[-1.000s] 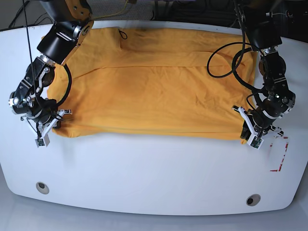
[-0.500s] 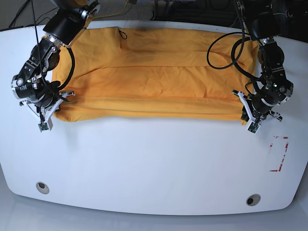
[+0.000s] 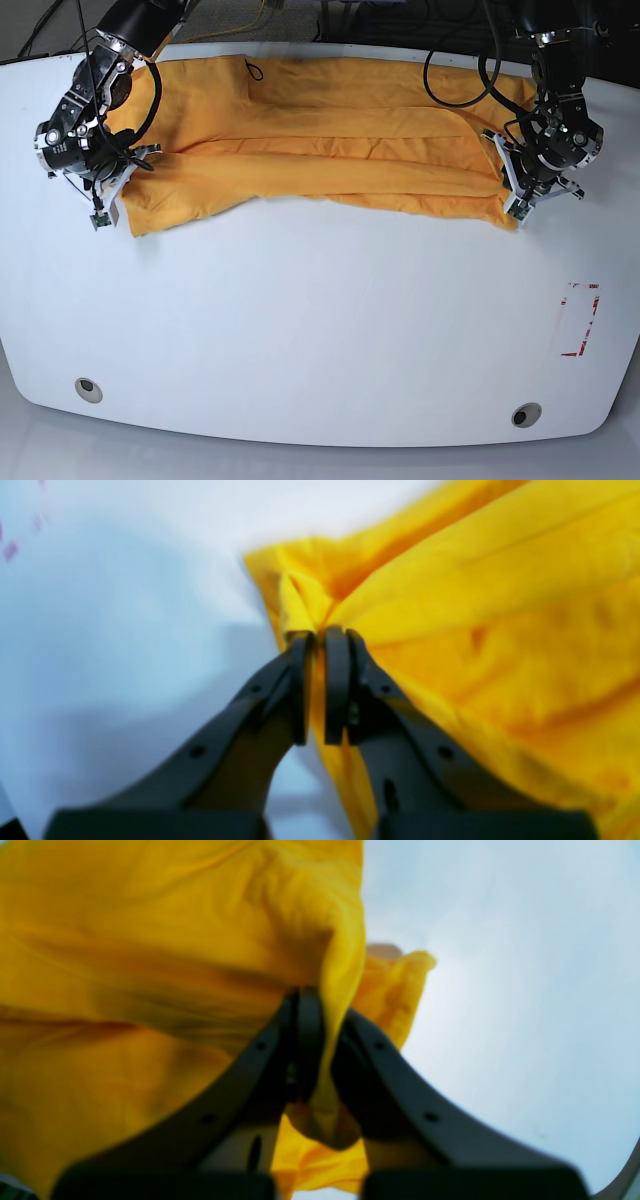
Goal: Layout the t-shirt on the table in an organized manner, then fold the t-shirt properly
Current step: 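Lift the hem with both grippers and fold it toward the collar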
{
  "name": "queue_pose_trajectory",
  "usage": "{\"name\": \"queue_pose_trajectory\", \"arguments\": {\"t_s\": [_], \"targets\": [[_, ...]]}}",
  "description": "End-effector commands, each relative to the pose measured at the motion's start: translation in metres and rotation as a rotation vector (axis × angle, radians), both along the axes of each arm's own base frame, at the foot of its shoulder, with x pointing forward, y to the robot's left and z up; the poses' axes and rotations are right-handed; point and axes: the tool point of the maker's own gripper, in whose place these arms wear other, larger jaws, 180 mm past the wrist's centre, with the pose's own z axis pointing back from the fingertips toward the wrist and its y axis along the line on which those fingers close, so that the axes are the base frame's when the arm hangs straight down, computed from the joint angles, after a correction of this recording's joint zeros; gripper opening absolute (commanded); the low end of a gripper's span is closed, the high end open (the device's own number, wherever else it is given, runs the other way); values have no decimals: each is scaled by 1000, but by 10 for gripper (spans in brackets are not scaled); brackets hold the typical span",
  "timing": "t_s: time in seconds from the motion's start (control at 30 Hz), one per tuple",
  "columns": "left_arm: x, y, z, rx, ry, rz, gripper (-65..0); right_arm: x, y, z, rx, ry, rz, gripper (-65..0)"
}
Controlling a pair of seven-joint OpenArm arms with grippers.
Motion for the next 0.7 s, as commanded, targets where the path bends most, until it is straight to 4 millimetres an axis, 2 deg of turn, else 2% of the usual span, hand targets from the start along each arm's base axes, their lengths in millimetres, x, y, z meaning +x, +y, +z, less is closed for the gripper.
{"name": "queue_pose_trajectory", "arguments": {"t_s": [0.0, 0.13, 0.17, 0.23, 0.4, 0.5, 0.53, 0.63, 0.67], "targets": [[-1, 5, 5, 17, -13, 1, -623, -4, -8, 4, -29, -1, -4, -639], [-16, 6, -4, 22, 23, 1, -623, -16, -8, -4, -29, 34, -4, -622], [-19, 6, -6, 23, 31, 1, -621, -20, -8, -7, -28, 44, -4, -601], [-22, 6, -8, 23, 40, 1, -619, -24, -7, -10, -27, 53, -3, -544], [-23, 7, -9, 26, 44, 1, -608, -31, -2, -15, -14, 60, -4, -336], [-22, 7, -8, 26, 41, 1, -538, -30, -1, -15, -12, 56, -3, -215], [-21, 7, -8, 26, 39, 1, -497, -30, -1, -15, -12, 56, -3, -175], [-20, 8, -7, 27, 36, 1, -387, -28, -3, -12, -16, 46, -8, -107], [-20, 8, -7, 27, 36, 1, -371, -28, -4, -11, -20, 43, -10, -103]]}}
